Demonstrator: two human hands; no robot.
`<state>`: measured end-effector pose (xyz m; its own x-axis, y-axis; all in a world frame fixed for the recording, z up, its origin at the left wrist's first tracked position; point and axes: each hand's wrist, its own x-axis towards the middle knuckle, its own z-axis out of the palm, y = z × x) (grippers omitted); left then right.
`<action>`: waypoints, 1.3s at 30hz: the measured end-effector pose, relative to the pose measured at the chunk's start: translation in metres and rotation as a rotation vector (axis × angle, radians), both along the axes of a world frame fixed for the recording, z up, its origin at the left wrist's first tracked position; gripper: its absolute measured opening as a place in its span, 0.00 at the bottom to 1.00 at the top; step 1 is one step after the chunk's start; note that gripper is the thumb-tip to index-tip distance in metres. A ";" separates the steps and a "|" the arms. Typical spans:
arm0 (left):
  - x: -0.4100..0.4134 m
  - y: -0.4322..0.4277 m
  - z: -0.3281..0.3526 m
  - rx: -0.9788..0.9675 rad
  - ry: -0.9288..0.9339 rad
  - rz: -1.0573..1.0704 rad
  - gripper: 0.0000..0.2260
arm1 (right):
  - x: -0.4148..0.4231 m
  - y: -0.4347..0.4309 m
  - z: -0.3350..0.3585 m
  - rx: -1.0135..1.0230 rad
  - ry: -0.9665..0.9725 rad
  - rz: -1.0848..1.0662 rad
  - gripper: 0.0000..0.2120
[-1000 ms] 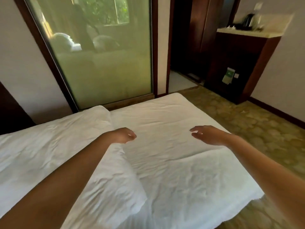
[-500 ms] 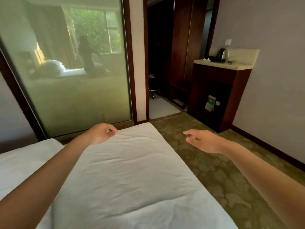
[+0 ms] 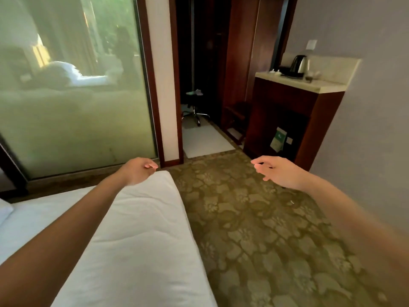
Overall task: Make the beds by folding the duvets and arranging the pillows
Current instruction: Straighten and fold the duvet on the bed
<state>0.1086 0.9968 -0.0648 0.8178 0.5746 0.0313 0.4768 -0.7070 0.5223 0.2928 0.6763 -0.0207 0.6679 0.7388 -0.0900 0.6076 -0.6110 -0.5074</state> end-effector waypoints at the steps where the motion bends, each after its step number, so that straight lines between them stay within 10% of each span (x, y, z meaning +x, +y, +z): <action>1: 0.015 -0.003 0.001 0.015 0.006 0.011 0.12 | 0.020 0.001 -0.008 -0.008 0.004 0.026 0.18; 22: 0.133 -0.052 0.019 0.156 0.074 0.627 0.10 | 0.286 0.136 0.028 0.021 -0.116 0.751 0.19; 39: 0.440 0.201 0.073 0.207 0.065 0.615 0.14 | 0.550 0.418 0.091 0.015 -0.240 0.855 0.18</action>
